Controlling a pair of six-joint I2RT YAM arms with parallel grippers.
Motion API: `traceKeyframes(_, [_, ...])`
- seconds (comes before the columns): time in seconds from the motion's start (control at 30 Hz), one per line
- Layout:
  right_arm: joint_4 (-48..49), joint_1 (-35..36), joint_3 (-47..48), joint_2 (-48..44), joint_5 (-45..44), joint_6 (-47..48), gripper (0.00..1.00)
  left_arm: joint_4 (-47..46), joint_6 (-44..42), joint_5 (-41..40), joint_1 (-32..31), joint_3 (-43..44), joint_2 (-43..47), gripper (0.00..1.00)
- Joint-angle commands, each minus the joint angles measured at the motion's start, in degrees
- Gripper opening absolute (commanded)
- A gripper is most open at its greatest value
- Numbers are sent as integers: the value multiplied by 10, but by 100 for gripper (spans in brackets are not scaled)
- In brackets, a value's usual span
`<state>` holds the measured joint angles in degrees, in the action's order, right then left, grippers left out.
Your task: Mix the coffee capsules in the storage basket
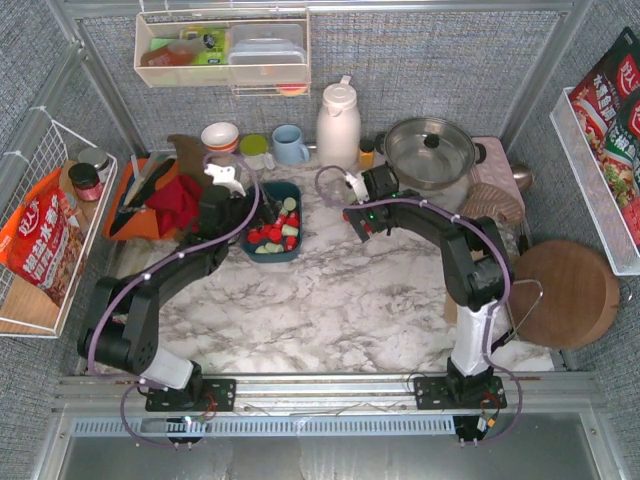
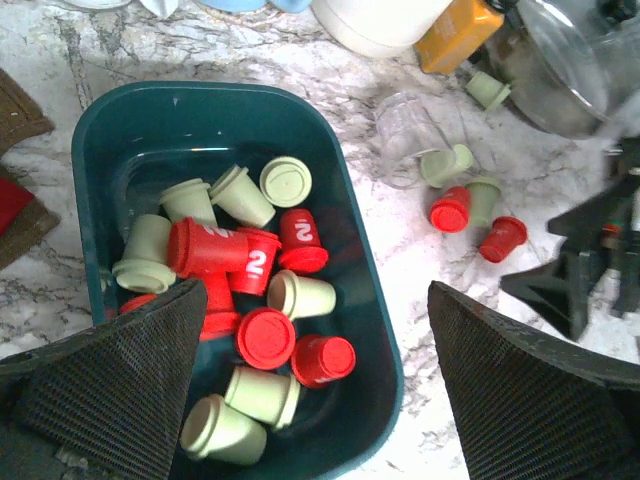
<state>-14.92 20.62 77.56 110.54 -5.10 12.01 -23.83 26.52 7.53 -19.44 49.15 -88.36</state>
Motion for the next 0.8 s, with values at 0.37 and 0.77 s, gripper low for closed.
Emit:
traceKeyframes(0.37, [-68, -4, 78, 81, 30, 85, 74, -38, 5, -40, -27, -46, 75, 99])
traceKeyframes(0.77, [-26, -13, 49, 58, 41, 85, 32, -37, -8, -38, -39, -46, 70, 99])
